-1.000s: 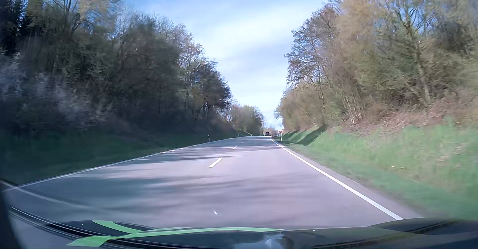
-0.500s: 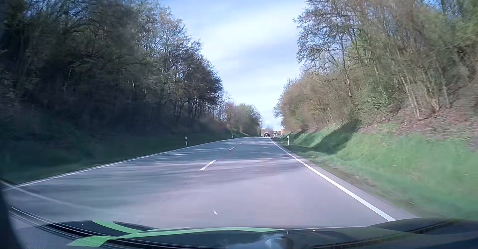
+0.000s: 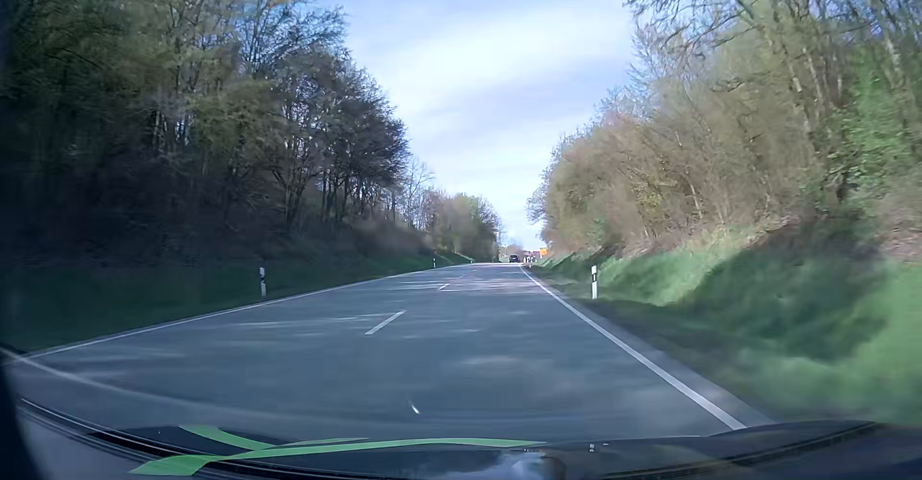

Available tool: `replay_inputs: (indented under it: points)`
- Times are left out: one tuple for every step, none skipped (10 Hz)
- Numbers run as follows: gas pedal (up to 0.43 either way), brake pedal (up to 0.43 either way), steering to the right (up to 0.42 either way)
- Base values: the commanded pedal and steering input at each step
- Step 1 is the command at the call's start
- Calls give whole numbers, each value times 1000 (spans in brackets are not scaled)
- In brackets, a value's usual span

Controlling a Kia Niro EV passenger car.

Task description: Follow the waypoints while adhering to traffic rules and regulations

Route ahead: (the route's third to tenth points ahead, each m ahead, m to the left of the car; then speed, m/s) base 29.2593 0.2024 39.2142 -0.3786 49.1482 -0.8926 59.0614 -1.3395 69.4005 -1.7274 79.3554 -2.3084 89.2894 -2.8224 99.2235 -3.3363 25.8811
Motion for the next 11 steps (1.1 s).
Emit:
replay_inputs:
  points:
    - [157,0,0]
    - [169,0,0]
    - [177,0,0]
    - [197,0,0]
    - [197,0,0]
    - [197,0,0]
    - [197,0,0]
    - [189,0,0]
    - [157,0,0]
    - [157,0,1]
    - [157,0,0]
